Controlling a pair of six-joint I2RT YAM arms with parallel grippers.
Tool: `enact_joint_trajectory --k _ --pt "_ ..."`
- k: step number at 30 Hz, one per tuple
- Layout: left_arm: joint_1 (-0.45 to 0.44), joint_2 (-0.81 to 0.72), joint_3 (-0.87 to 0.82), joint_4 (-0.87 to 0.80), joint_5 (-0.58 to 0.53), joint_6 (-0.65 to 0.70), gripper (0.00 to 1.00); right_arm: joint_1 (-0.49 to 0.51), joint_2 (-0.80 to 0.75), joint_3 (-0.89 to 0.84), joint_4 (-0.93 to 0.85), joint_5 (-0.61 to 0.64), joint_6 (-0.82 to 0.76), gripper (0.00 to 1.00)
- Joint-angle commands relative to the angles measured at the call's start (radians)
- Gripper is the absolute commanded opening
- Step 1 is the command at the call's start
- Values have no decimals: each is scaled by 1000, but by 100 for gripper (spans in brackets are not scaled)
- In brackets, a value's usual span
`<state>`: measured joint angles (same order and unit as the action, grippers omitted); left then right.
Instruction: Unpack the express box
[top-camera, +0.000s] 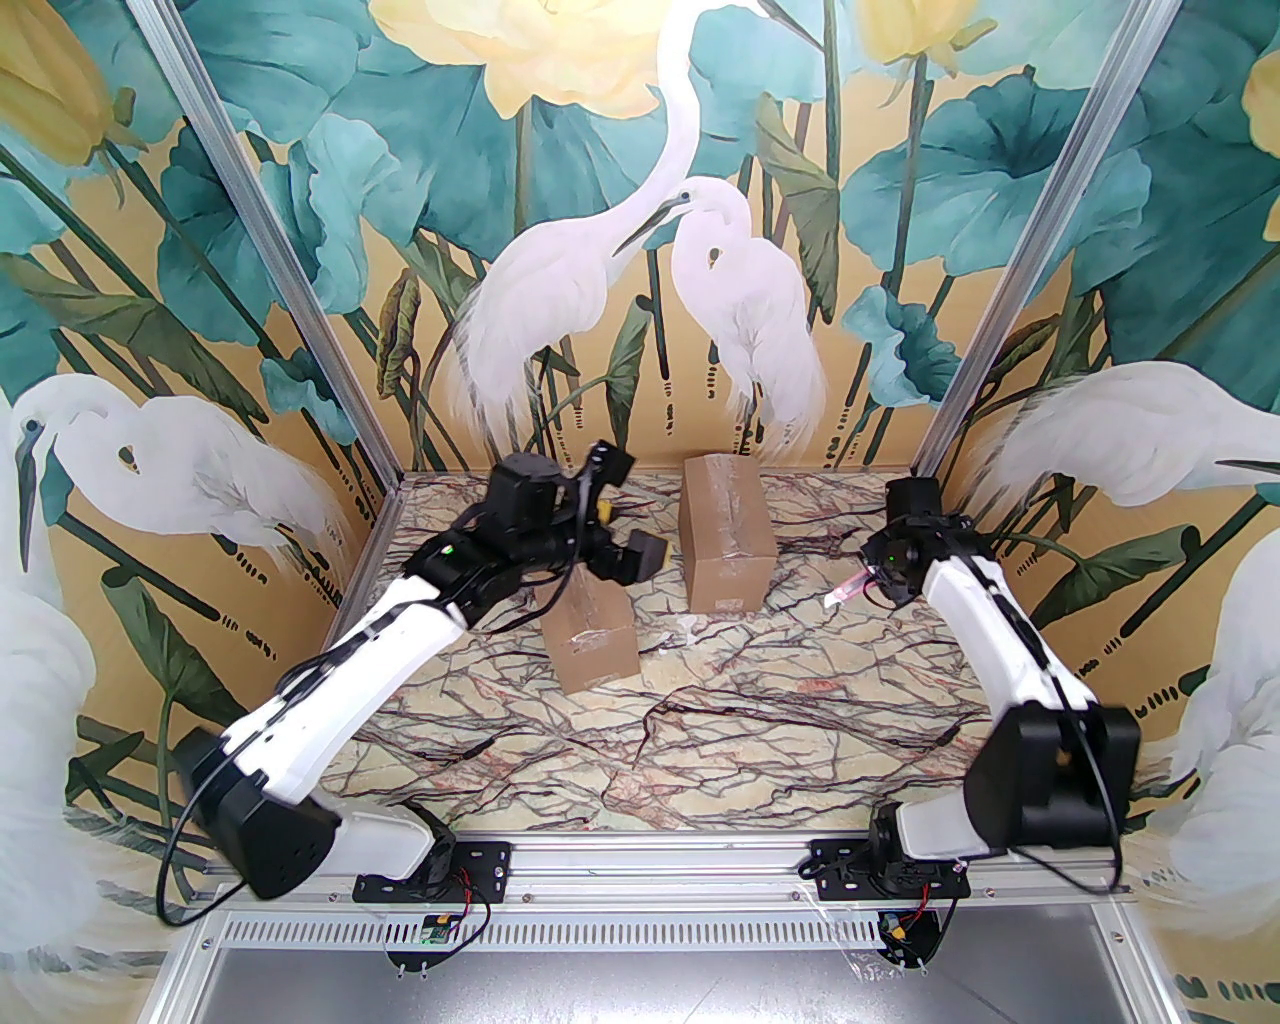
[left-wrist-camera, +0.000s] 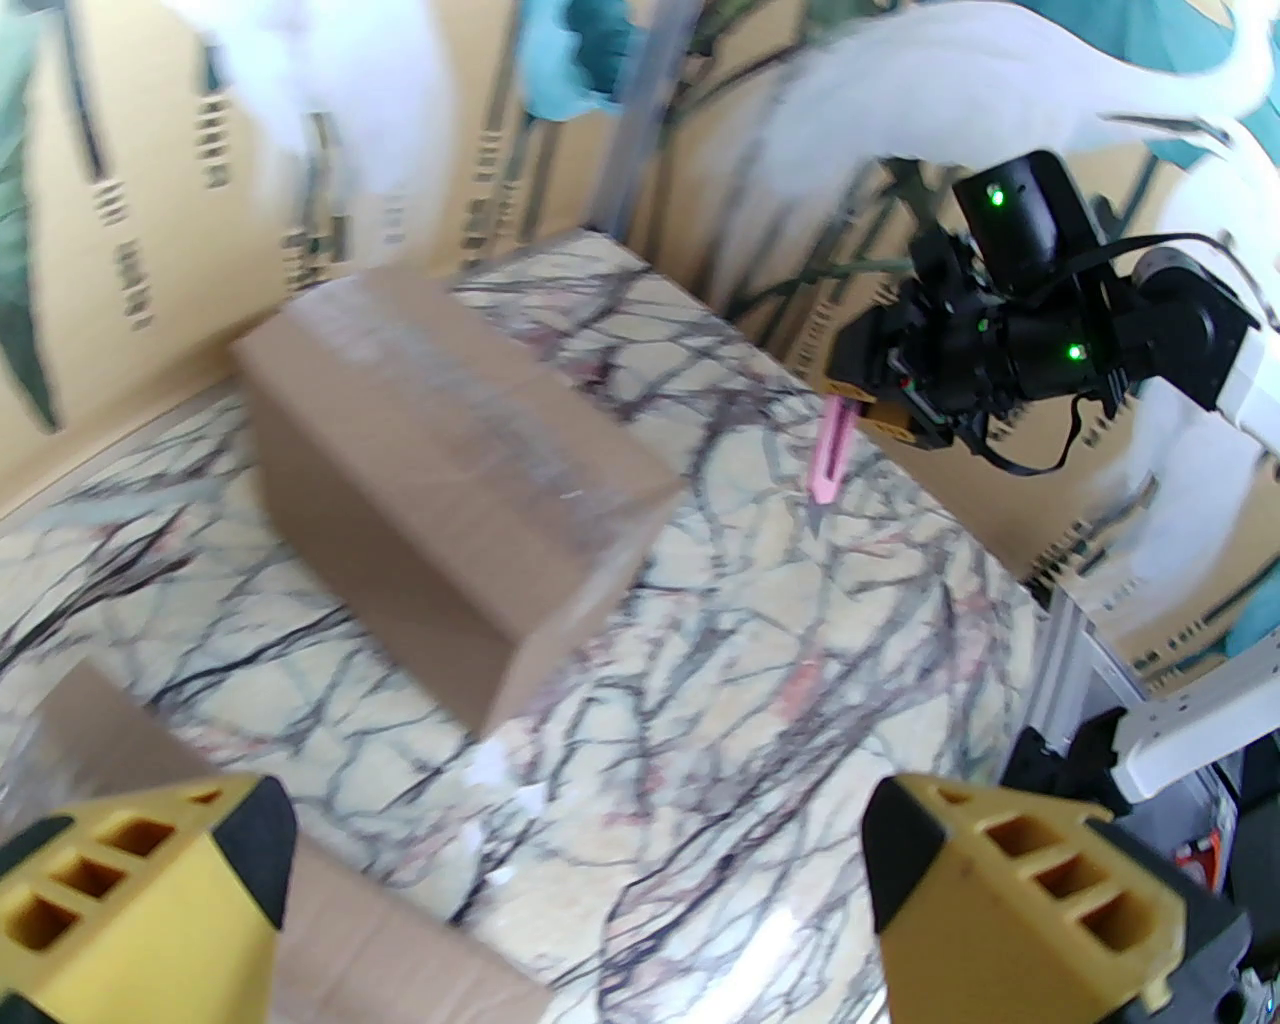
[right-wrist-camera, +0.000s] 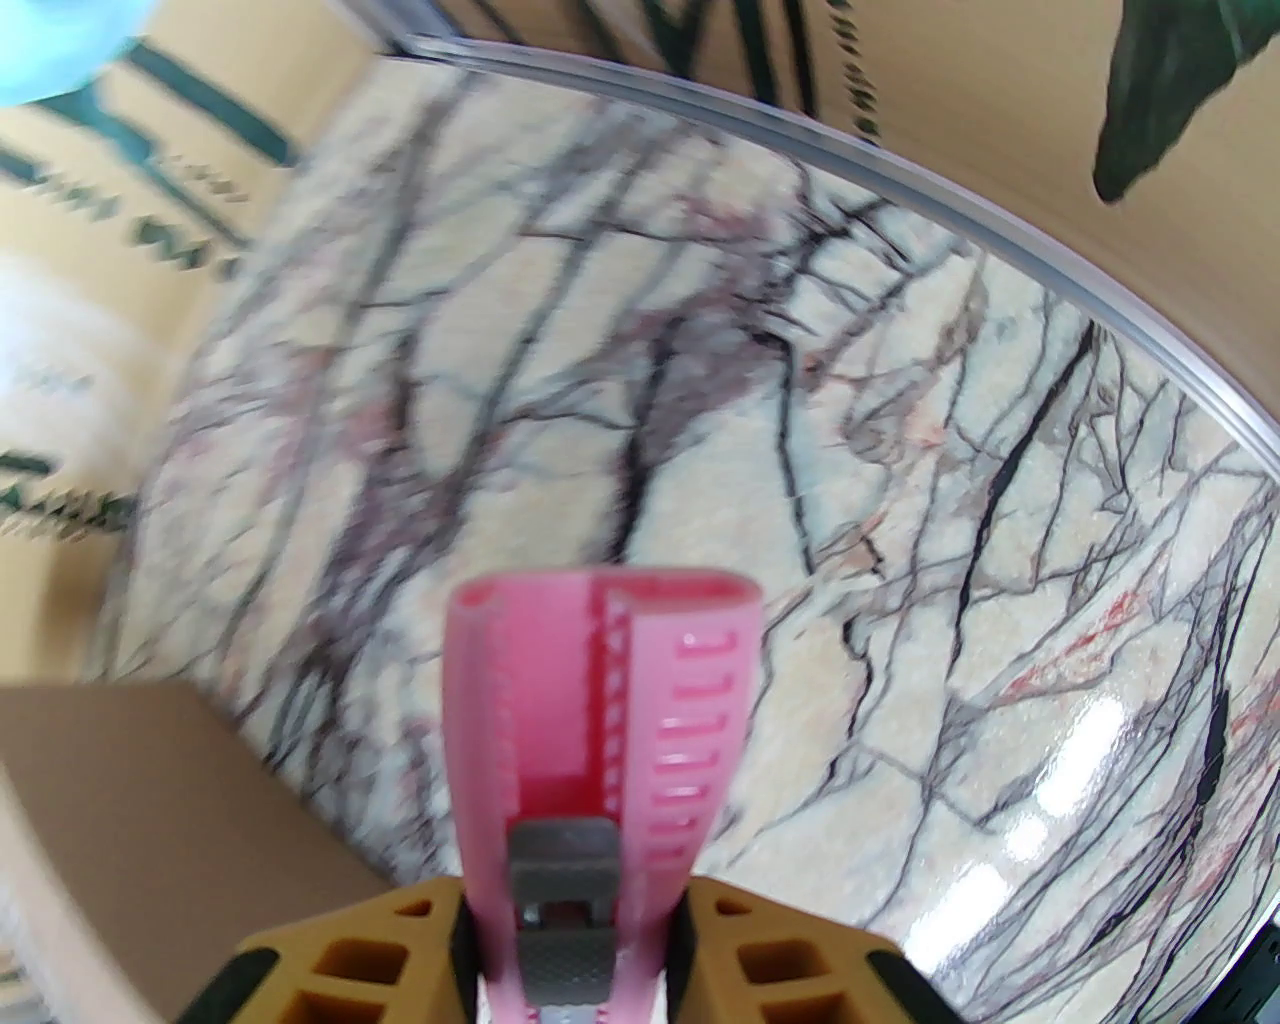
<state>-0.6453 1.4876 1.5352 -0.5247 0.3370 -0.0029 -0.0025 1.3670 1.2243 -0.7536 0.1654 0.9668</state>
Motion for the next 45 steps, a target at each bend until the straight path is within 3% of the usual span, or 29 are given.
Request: enact_joint_trajectory --k 1,8,17,34,45 --pt "-62 105 122 -51 88 5 98 56 -111 4 35 21 -105 34" --pt "-116 307 307 23 264 -134 88 131 -237 21 102 -89 -149 34" --pt "-175 420 437 -23 302 -146 83 228 -272 65 131 -88 -210 34" --pt "-195 566 633 -175 121 -63 70 259 -271 62 172 -174 -209 34" --pt "-195 599 652 -159 195 -58 55 262 -253 65 176 -193 -212 34"
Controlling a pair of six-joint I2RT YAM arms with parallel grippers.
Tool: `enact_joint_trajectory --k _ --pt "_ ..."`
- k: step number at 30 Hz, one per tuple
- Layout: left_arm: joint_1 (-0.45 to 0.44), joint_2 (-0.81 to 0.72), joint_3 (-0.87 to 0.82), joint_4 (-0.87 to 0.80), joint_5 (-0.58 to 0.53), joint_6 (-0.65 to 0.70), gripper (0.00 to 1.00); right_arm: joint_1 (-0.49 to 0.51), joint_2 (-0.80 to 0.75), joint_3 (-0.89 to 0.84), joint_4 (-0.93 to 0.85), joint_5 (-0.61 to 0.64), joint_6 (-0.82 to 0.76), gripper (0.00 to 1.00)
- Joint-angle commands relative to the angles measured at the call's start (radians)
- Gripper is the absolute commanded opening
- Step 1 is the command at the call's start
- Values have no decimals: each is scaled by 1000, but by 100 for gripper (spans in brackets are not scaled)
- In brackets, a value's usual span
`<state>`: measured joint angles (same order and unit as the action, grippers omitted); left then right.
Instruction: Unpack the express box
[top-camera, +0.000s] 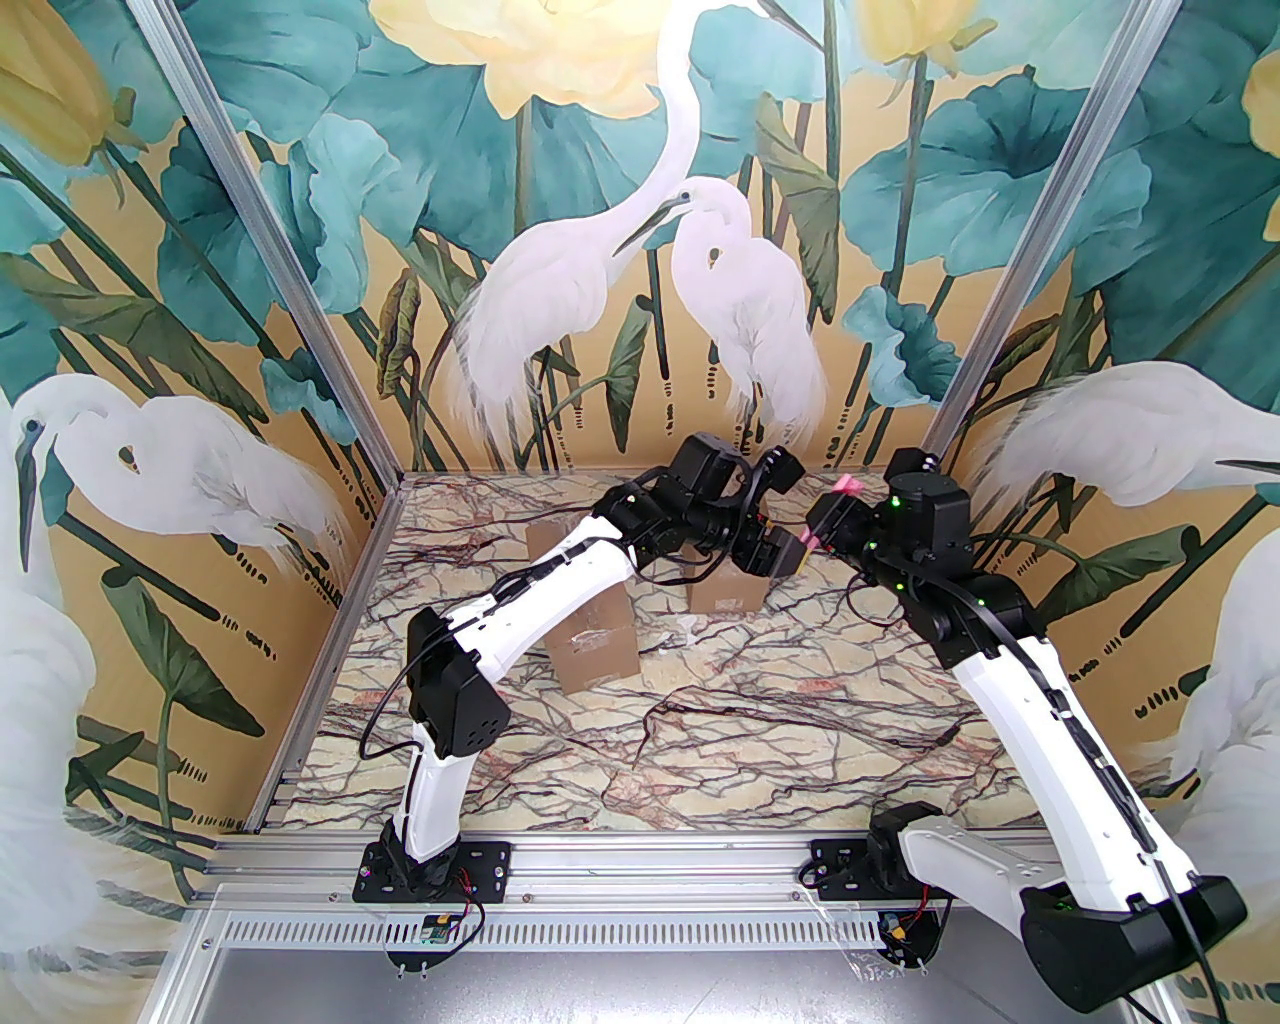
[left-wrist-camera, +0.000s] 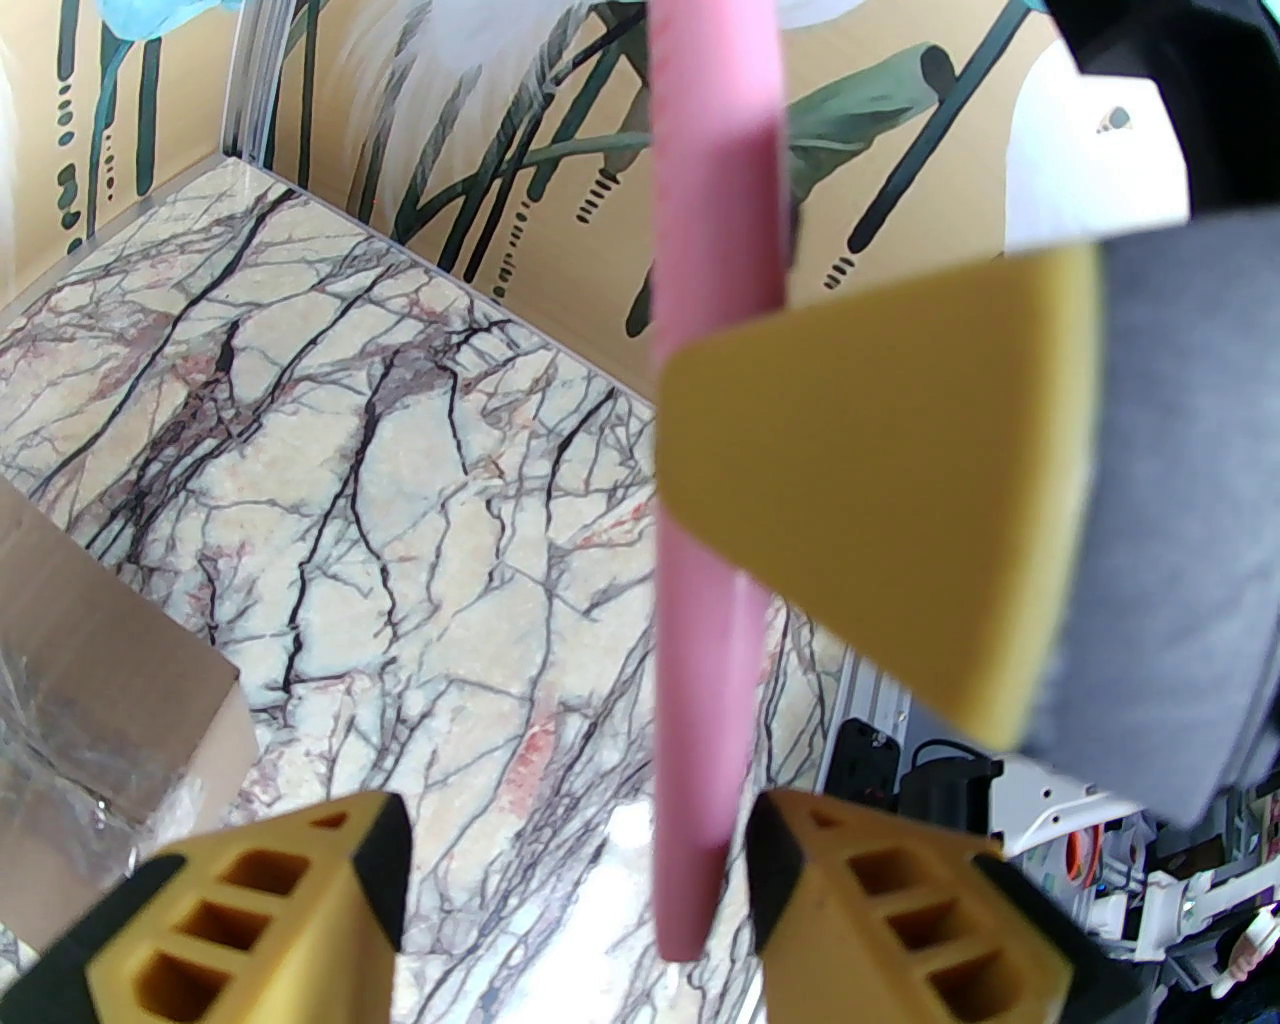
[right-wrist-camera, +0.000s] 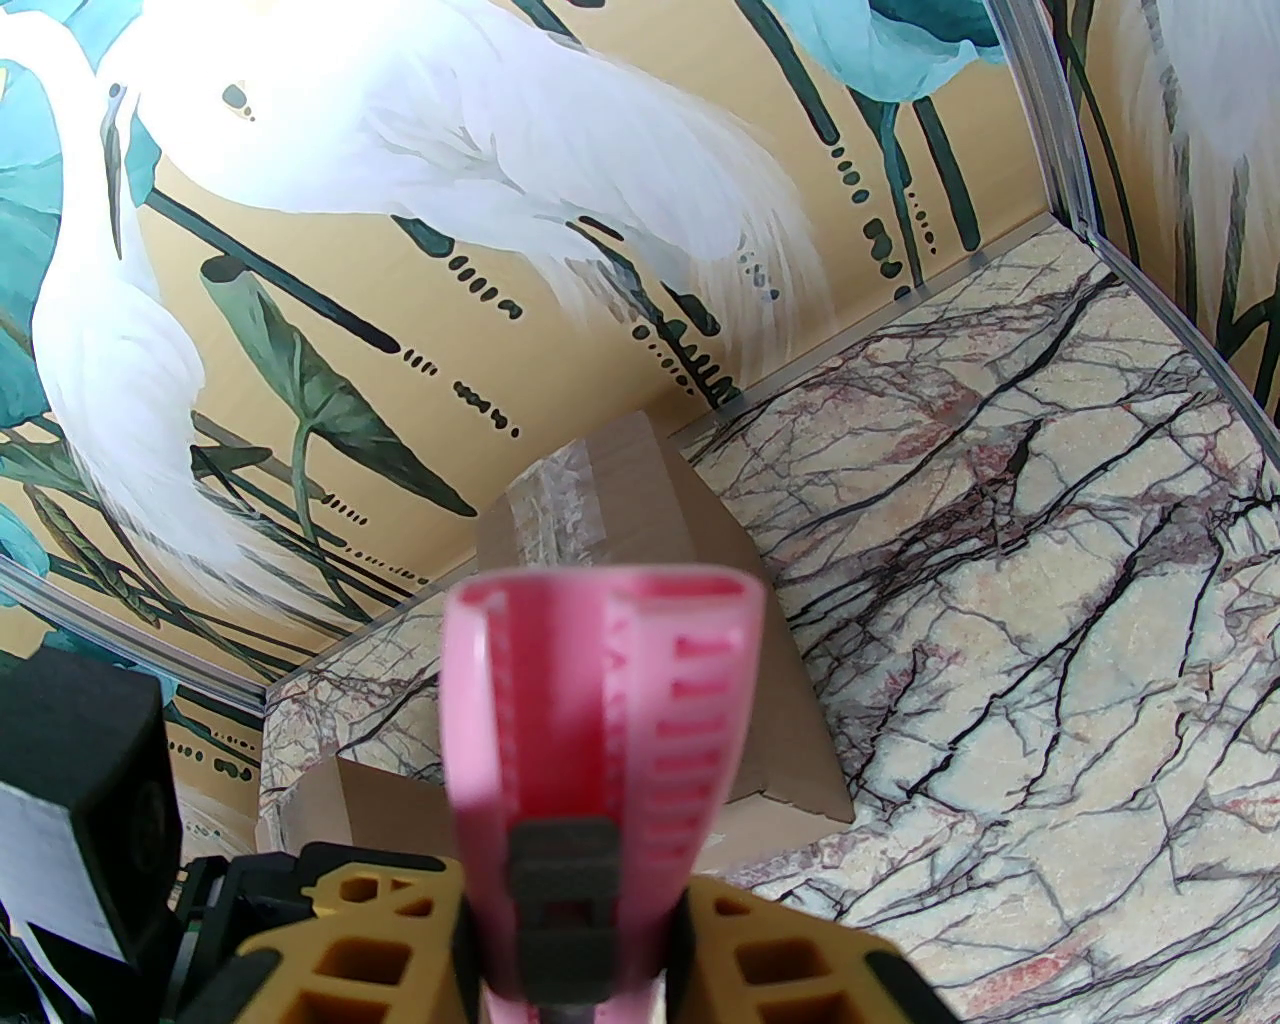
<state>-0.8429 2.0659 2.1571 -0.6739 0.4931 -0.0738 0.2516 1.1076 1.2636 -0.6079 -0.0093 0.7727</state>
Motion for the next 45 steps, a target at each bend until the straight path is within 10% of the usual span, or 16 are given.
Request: enact_joint_trajectory --k 1,23,28,35,45 --pt "1 23 32 -9 56 11 53 8 6 26 32 -19 -18 34" --pt "0 68 100 -20 190 30 14 12 -3 27 38 -28 -41 36" --pt "2 62 121 -41 220 70 6 12 -14 21 29 -23 -129 57" --pt "5 52 159 -118 278 160 0 3 -114 -61 138 -164 -389 91" --pt "39 10 155 -149 434 200 0 -181 -220 -205 359 -606 -486 88"
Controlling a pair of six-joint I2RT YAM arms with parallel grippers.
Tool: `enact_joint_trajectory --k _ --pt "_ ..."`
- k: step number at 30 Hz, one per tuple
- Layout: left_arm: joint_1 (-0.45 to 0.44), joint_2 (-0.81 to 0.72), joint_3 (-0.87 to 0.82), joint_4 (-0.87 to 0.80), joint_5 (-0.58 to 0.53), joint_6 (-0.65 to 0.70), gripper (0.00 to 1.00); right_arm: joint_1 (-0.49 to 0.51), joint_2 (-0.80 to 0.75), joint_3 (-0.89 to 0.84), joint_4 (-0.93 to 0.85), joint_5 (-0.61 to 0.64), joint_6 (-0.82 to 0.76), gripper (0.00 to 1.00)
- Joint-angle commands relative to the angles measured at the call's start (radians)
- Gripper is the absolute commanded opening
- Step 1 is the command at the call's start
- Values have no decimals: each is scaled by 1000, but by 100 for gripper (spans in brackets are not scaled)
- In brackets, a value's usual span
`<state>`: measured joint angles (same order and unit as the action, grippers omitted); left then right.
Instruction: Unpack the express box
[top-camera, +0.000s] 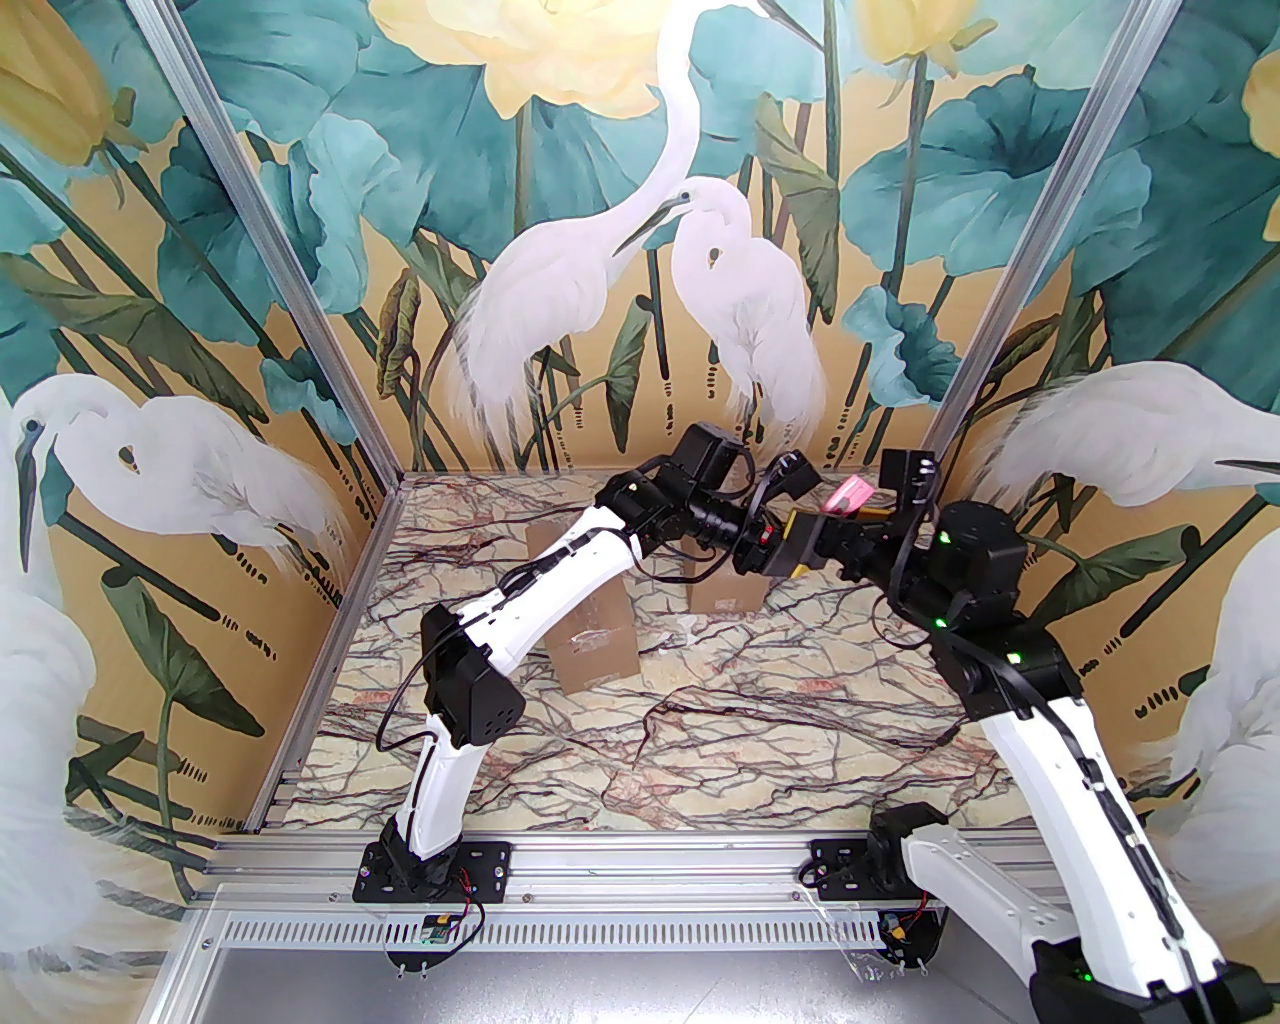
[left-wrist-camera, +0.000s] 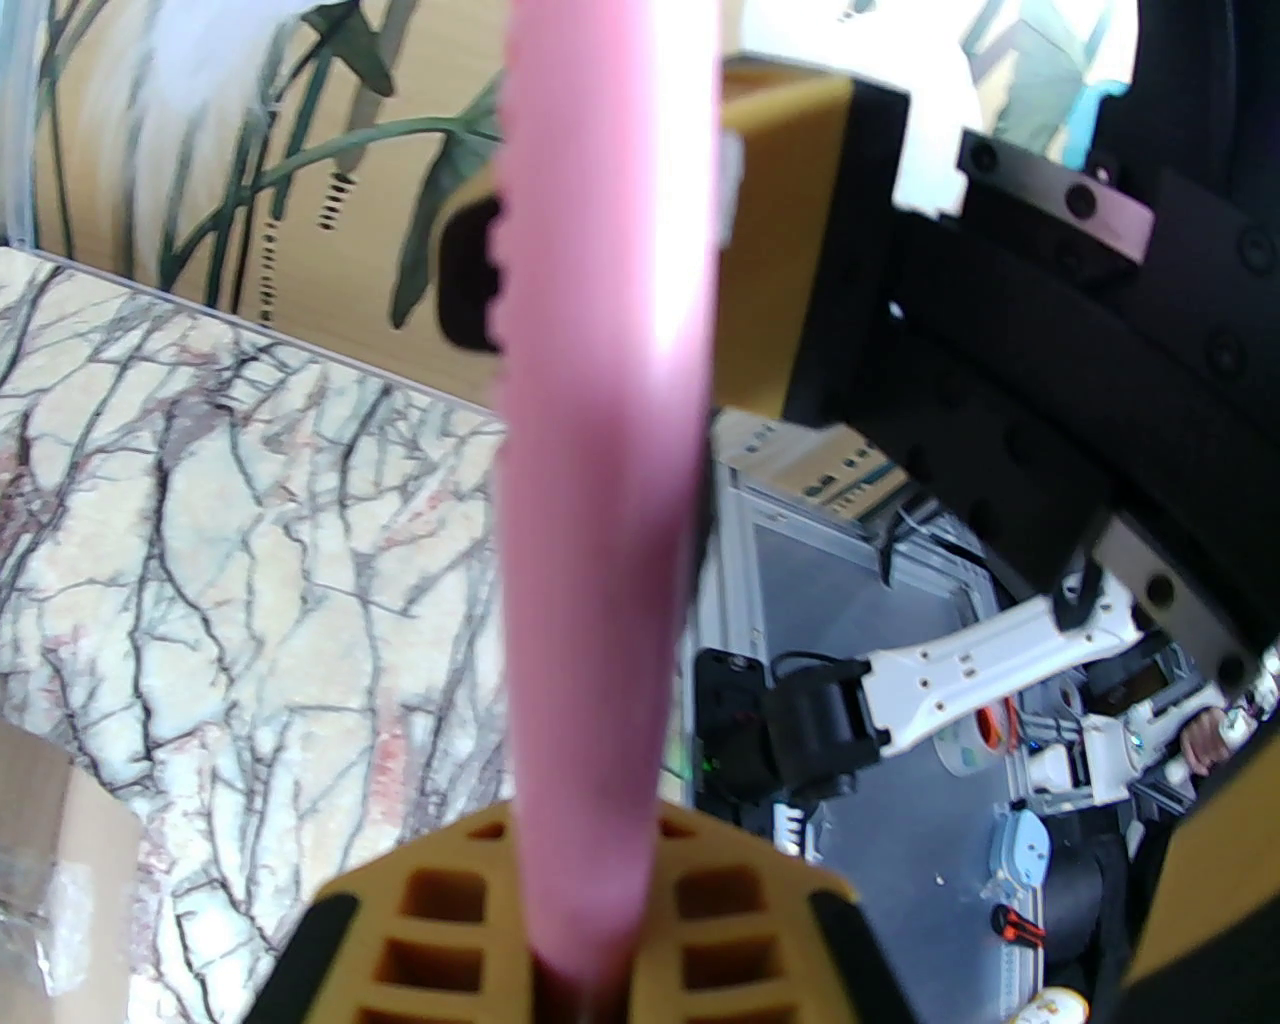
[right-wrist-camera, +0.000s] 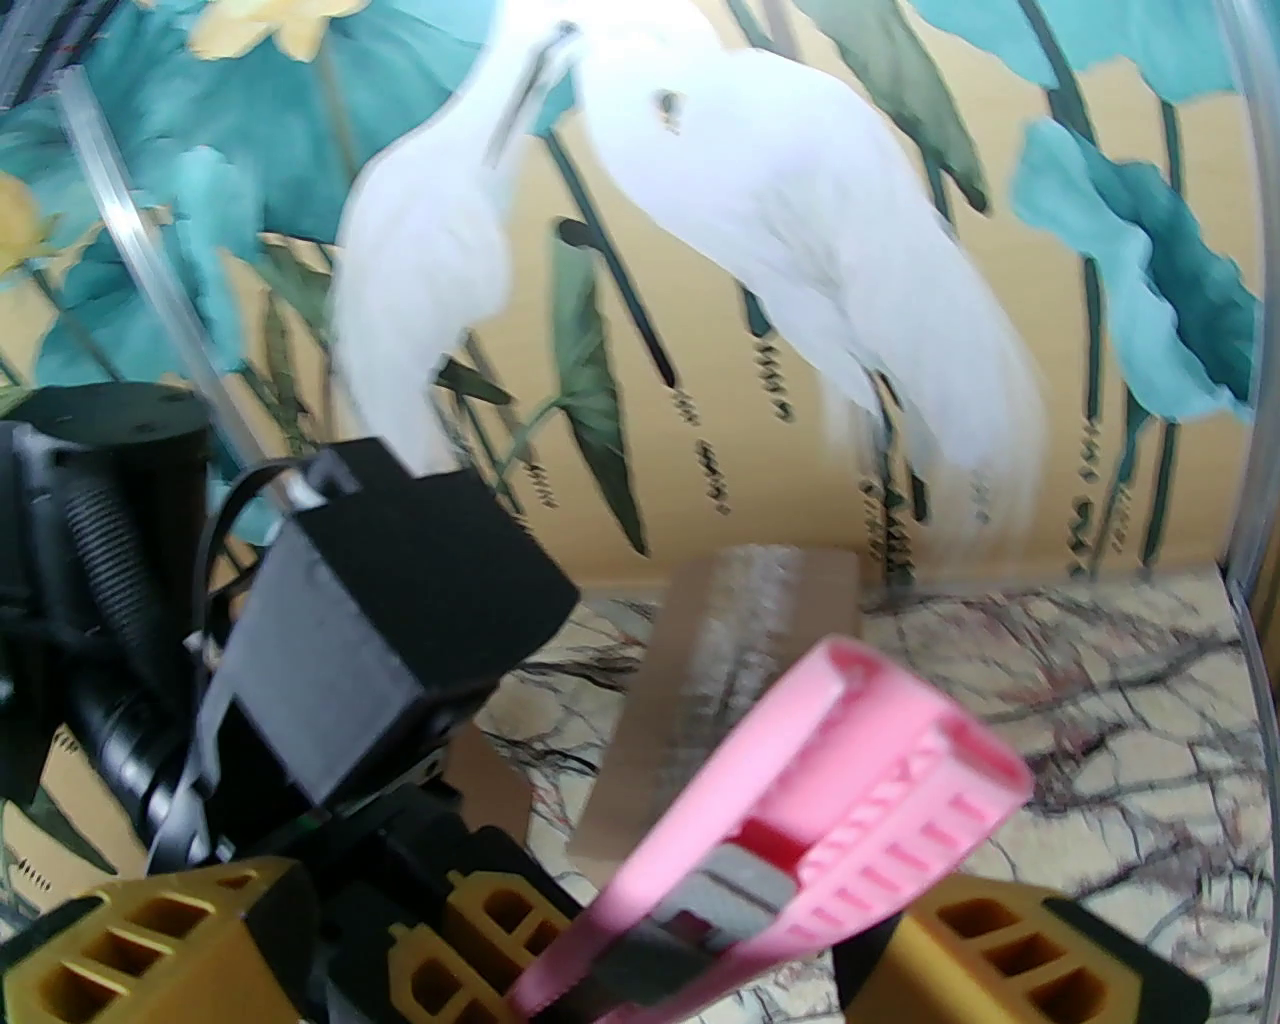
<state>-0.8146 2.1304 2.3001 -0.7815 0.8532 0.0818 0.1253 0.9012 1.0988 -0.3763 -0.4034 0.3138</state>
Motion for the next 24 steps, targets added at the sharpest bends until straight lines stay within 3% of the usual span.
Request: enact_joint_trajectory --k 1,7,10,19,24 --pt "10 -63 7 -46 77 56 0 -83 -17 -57 161 -264 -18 86" --pt "14 -103 -30 -42 93 99 0 -182 -11 -116 350 -481 62 83" --pt "14 -109 -33 -36 96 108 0 -191 15 -128 435 -556 102 76" --pt "14 -99 -34 -13 129 98 0 -191 84 -113 539 -661 169 55" --pt "14 -98 -36 -2 153 93 0 -191 108 -110 582 -688 192 48"
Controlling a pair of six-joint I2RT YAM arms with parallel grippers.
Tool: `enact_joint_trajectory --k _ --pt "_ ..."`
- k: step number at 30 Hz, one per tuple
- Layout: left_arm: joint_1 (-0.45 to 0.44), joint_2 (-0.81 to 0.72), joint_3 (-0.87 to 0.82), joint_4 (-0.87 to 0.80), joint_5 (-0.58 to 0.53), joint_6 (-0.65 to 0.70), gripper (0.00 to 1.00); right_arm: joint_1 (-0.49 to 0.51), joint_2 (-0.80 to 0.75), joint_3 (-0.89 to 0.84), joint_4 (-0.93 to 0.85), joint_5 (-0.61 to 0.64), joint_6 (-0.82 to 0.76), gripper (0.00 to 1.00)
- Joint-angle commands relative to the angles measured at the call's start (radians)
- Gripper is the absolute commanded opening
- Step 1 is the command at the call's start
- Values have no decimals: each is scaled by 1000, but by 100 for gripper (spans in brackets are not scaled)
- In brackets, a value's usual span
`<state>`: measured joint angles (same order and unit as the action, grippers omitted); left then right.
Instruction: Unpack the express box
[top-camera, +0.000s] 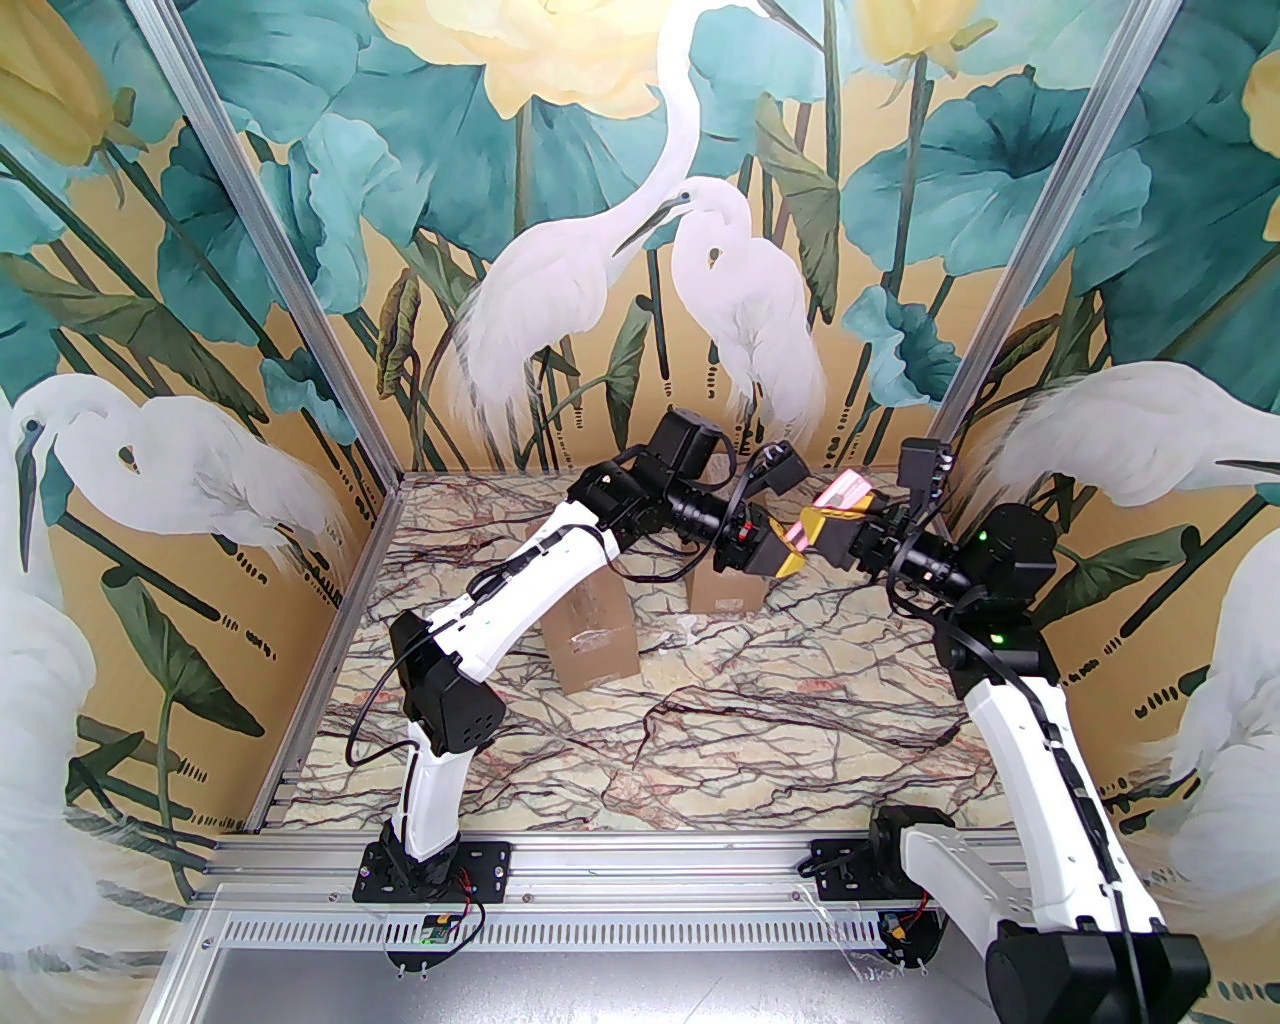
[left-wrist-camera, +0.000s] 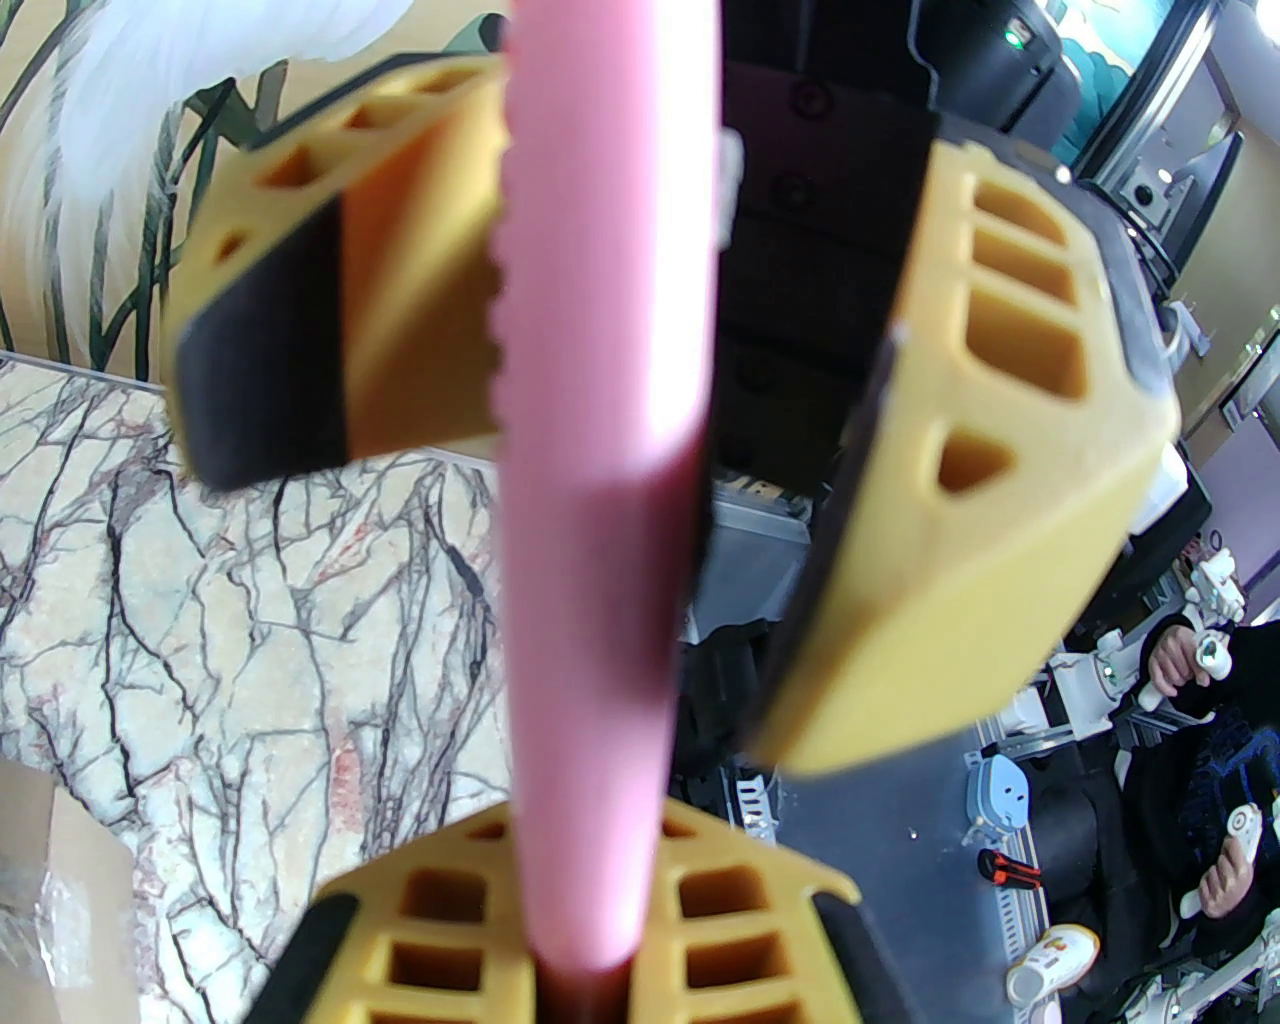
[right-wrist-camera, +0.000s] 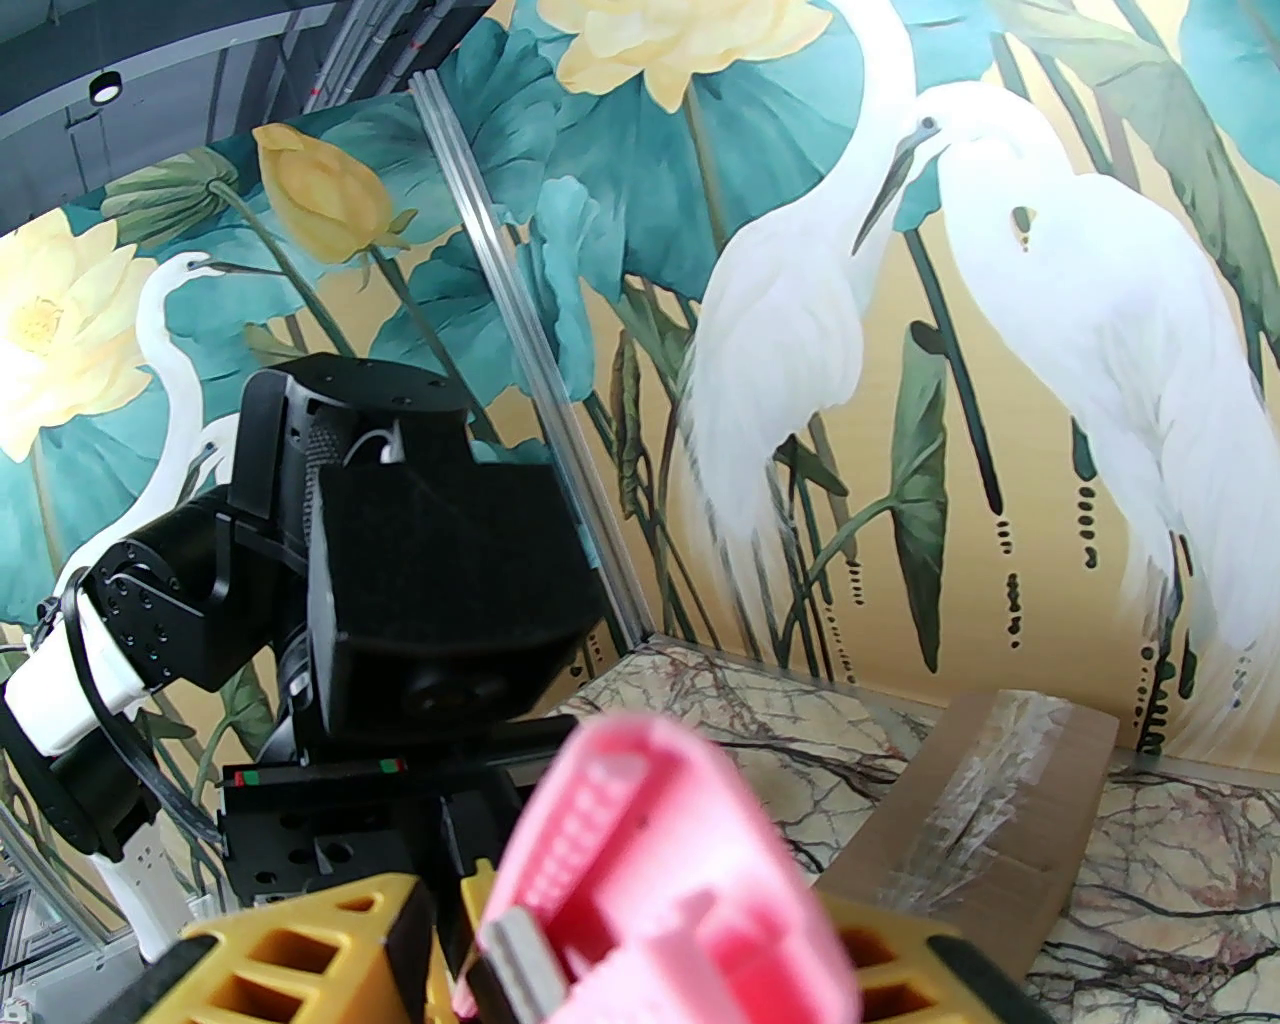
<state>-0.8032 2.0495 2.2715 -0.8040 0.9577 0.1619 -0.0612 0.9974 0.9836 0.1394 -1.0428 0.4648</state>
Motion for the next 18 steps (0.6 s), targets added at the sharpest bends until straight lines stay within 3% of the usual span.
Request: enact_joint_trajectory --k 1,18 --pt "2 -17 -10 28 54 7 0 -5 19 6 75 -59 50 47" --pt "-17 1 -18 98 98 -53 0 28 79 18 209 -106 156 39"
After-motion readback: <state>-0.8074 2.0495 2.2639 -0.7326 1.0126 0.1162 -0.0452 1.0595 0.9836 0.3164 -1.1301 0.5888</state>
